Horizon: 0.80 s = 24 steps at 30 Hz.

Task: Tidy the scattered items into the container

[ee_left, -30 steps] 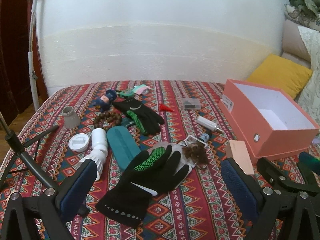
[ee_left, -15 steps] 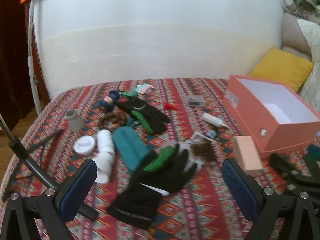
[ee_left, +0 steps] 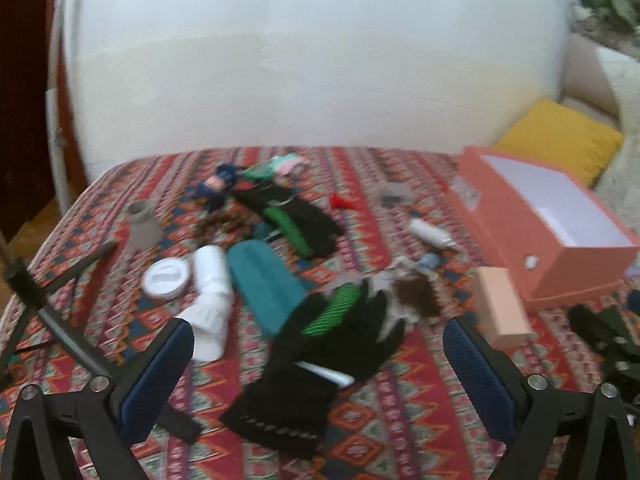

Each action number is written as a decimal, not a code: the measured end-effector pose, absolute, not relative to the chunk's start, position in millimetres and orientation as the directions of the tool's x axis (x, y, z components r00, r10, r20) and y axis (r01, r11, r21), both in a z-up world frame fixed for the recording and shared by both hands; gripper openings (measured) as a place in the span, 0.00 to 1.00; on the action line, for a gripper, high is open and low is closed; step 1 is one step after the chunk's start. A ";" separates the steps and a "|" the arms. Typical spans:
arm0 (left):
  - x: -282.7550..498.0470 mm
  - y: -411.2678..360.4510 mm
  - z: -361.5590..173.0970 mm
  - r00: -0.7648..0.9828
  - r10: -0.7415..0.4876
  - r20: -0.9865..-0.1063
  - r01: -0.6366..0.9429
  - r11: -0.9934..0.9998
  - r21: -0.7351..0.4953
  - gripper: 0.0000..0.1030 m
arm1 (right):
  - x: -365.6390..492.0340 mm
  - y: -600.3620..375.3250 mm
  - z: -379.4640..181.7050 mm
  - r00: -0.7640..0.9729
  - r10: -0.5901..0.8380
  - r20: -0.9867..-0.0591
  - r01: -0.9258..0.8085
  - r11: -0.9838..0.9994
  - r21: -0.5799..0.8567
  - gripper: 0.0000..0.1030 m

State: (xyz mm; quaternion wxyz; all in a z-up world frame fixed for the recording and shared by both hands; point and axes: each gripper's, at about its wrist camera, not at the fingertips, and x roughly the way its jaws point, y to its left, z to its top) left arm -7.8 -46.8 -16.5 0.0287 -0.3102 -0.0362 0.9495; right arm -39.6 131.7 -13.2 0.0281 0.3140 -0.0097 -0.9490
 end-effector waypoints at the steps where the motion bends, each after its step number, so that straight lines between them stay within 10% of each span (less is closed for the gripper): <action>1: -5.6 -41.9 -15.5 -0.808 0.093 -0.582 -0.049 -0.995 -0.090 1.00 | -38.2 132.0 -11.9 -0.804 -0.060 -0.592 0.048 -0.998 0.035 1.00; 24: 4.9 -31.9 -9.1 -0.821 0.083 -0.565 -0.049 -0.996 -0.074 1.00 | -38.1 133.8 -15.9 -0.788 -0.053 -0.614 0.043 -0.999 0.030 1.00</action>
